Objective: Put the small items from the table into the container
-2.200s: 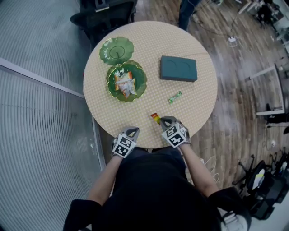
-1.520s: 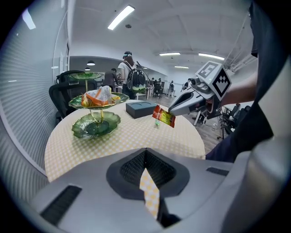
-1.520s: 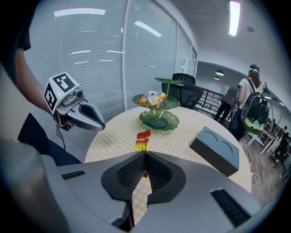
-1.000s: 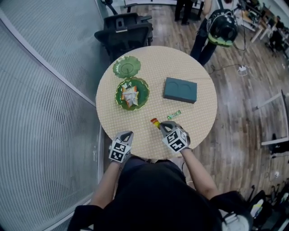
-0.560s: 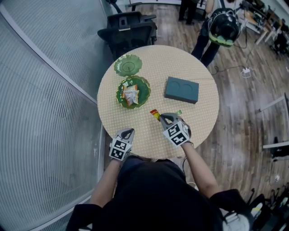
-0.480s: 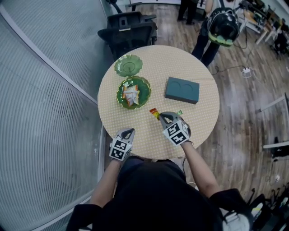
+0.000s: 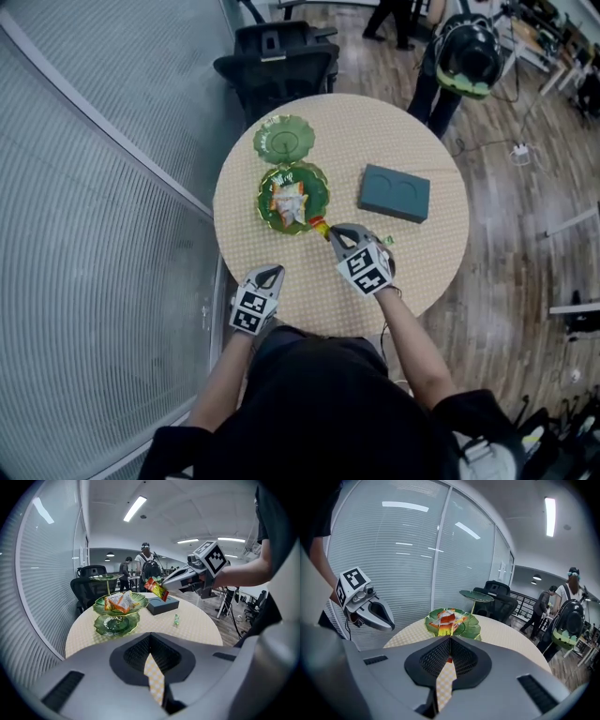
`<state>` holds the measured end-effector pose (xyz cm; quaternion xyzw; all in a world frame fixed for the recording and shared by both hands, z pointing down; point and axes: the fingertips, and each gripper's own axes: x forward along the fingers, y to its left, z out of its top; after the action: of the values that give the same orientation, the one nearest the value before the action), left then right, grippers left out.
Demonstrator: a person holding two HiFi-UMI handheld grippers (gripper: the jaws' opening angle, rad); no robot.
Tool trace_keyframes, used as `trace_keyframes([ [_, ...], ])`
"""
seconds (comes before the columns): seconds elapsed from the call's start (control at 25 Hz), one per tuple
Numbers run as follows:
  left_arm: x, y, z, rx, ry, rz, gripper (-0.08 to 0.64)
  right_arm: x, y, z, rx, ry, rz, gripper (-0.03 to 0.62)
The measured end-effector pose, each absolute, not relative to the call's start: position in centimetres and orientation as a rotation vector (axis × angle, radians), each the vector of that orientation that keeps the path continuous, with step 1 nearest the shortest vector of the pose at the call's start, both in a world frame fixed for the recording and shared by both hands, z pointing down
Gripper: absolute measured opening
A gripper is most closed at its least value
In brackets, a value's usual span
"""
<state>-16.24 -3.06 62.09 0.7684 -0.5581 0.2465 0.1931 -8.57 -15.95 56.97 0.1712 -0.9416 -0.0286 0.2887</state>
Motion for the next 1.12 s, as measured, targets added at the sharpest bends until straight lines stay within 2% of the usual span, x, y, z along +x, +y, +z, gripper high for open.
trace_keyframes([
  [0.48,-18.7,-2.6,63.2,2.113,-1.536,0.674,0.002,-13.4,-18.7,58.3,0.449,-2.510,-0.040,0.028],
  [1.12,-19.1,-2.7,63.5,2.083,-1.540,0.663,0.002,-14.6,-20.2,60.4,0.466,-2.494,-0.018,0.031],
])
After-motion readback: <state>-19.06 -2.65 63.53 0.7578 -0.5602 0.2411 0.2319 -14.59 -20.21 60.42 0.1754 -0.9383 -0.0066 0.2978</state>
